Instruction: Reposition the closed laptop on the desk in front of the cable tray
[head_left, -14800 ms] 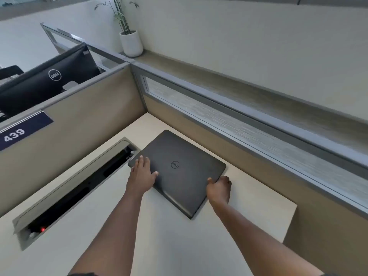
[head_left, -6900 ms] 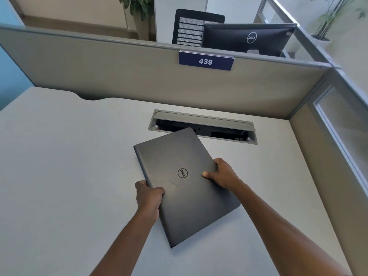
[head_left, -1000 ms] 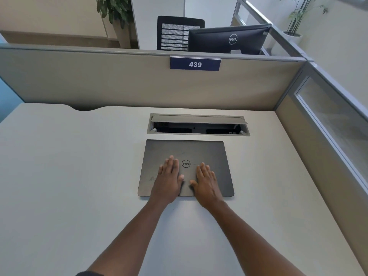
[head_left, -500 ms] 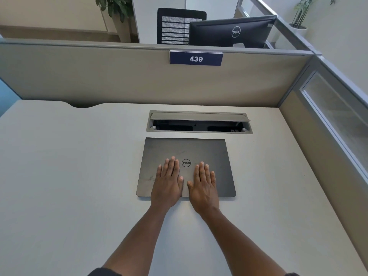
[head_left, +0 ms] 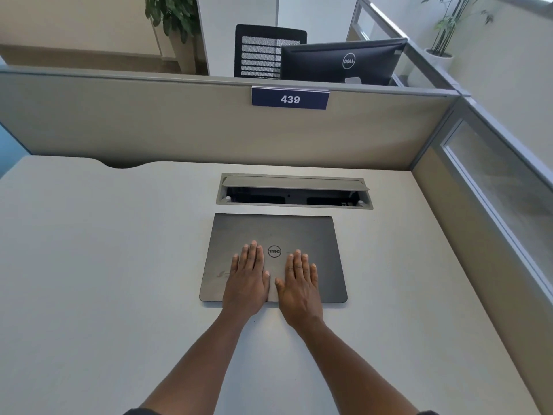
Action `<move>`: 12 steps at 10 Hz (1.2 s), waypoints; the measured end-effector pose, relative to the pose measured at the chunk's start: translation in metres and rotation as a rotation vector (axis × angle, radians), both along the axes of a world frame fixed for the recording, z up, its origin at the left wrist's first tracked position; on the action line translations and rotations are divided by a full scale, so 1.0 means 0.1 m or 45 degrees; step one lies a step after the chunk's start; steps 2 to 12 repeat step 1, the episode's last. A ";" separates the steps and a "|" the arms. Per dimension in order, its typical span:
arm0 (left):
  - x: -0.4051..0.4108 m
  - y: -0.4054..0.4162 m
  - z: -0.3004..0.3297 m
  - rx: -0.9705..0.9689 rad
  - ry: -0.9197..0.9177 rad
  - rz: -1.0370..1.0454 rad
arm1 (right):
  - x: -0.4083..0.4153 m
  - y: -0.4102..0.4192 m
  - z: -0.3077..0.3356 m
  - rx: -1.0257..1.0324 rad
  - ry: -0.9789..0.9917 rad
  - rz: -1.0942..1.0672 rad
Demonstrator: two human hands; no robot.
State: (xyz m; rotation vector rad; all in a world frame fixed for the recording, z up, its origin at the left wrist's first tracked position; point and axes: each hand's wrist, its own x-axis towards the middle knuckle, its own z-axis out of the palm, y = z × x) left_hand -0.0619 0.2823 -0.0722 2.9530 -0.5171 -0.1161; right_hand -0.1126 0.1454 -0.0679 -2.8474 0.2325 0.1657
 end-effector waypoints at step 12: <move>-0.01 -0.03 0.04 -0.029 -0.015 0.011 | 0.00 0.01 0.03 0.046 -0.028 -0.023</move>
